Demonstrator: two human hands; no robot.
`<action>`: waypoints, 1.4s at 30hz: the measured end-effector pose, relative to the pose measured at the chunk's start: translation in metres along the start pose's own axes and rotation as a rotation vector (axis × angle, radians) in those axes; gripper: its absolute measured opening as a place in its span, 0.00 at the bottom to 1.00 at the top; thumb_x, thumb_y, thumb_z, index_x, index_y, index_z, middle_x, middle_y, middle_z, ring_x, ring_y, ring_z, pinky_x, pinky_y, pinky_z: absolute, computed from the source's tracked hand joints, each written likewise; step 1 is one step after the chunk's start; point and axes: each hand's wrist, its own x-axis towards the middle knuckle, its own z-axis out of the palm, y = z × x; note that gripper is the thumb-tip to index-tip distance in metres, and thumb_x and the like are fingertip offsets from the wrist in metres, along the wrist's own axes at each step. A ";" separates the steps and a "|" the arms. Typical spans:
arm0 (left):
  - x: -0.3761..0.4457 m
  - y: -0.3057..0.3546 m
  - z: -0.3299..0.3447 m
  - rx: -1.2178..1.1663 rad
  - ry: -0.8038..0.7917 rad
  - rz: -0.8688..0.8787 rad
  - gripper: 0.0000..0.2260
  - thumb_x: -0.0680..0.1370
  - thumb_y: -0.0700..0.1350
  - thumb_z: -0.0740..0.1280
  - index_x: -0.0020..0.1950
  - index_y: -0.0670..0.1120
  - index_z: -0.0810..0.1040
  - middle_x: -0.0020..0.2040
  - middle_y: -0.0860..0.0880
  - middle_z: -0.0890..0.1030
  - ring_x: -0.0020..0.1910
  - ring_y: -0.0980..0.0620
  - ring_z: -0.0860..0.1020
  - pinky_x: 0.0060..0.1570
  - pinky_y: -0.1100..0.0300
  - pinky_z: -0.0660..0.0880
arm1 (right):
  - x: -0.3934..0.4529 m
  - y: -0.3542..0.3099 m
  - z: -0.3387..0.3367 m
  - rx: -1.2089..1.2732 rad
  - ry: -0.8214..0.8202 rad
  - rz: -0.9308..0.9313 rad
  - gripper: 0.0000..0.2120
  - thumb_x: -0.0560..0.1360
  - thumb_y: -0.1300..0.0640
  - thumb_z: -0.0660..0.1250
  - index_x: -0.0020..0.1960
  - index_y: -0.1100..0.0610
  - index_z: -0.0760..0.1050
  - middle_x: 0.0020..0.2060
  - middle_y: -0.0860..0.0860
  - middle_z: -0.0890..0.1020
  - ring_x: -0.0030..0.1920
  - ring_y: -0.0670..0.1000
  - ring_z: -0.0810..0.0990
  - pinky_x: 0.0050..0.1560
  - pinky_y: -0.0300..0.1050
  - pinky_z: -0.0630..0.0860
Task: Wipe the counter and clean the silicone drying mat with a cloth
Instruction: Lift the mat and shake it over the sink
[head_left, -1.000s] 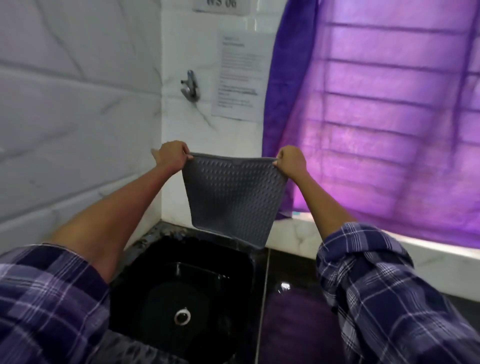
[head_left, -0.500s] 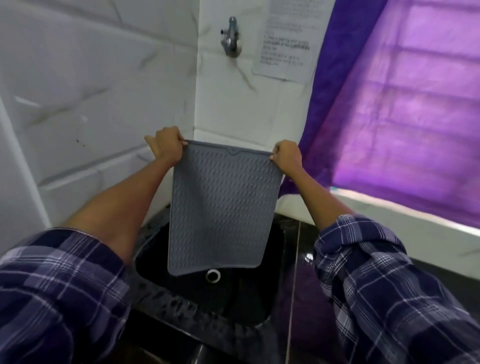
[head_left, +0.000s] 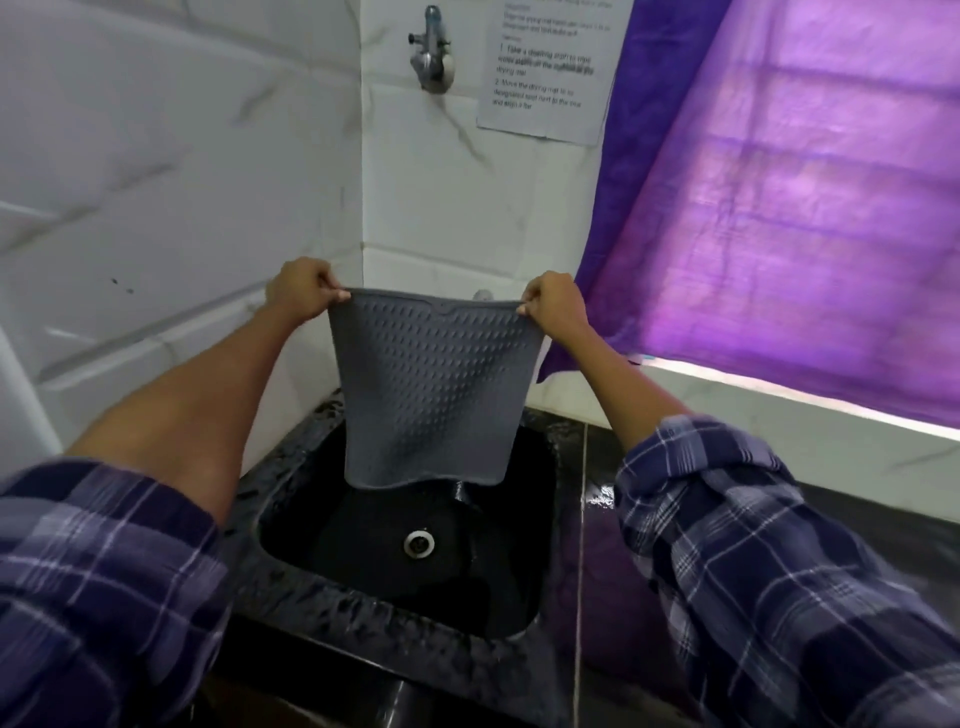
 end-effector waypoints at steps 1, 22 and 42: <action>-0.002 0.005 0.003 0.000 0.038 -0.007 0.09 0.74 0.42 0.73 0.50 0.38 0.81 0.52 0.39 0.83 0.56 0.41 0.79 0.55 0.53 0.72 | -0.002 -0.001 0.000 -0.001 0.026 0.003 0.06 0.70 0.63 0.71 0.44 0.66 0.81 0.44 0.61 0.84 0.47 0.58 0.82 0.49 0.50 0.78; -0.016 0.040 0.045 -0.019 0.184 0.005 0.05 0.77 0.44 0.68 0.49 0.42 0.79 0.53 0.43 0.82 0.55 0.41 0.78 0.55 0.51 0.71 | -0.018 0.032 -0.028 0.062 0.176 0.101 0.07 0.68 0.64 0.74 0.44 0.65 0.83 0.44 0.61 0.85 0.46 0.57 0.82 0.49 0.46 0.77; -0.098 0.248 0.062 -0.167 0.207 0.387 0.07 0.80 0.43 0.63 0.54 0.41 0.77 0.56 0.41 0.78 0.55 0.40 0.77 0.51 0.51 0.71 | -0.138 0.128 -0.246 -0.046 0.489 0.103 0.06 0.67 0.62 0.73 0.41 0.64 0.83 0.41 0.60 0.85 0.40 0.53 0.76 0.40 0.39 0.68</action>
